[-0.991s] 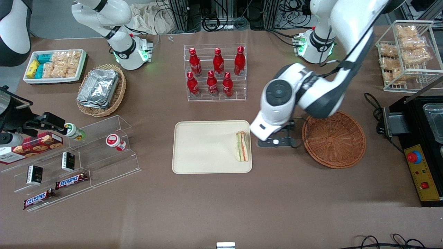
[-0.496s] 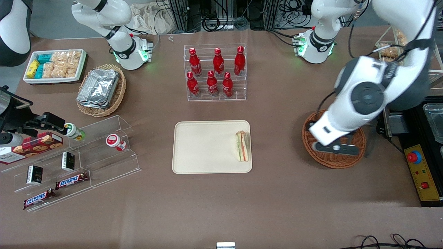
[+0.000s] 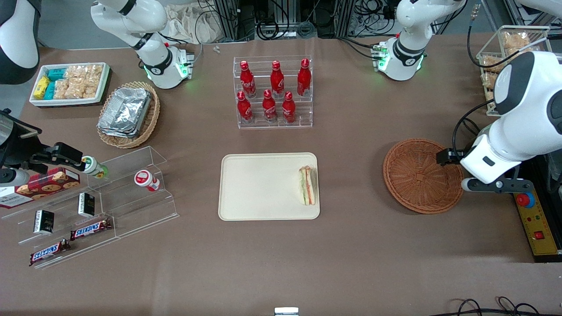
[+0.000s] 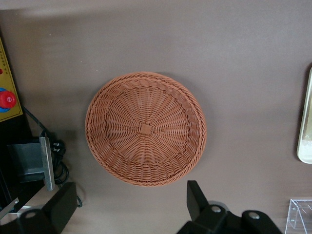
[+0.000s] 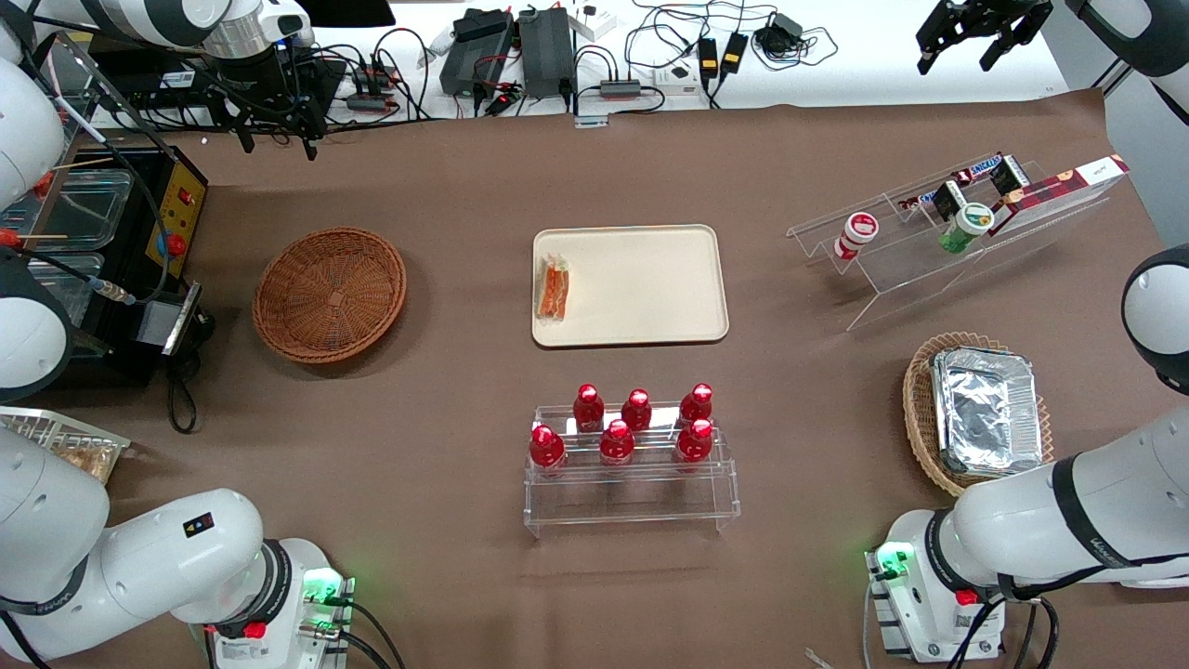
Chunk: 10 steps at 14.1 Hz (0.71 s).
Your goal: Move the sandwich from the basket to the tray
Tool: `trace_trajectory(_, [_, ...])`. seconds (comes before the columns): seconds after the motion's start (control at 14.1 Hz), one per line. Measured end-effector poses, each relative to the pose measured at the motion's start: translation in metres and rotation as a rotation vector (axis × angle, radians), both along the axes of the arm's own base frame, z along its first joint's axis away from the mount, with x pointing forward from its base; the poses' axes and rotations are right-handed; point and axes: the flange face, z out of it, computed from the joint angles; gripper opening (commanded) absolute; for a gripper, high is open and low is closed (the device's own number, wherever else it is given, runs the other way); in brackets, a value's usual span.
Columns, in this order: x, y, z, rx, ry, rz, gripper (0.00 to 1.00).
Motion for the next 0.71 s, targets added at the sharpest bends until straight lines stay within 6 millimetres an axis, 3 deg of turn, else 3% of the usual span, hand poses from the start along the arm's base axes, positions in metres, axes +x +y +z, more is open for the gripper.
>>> trace_trajectory(0.42, [0.001, 0.001, 0.001, 0.005, -0.006, 0.035, 1.0])
trace_trajectory(0.71, [0.003, 0.016, 0.0, 0.018, -0.007, 0.064, 1.0])
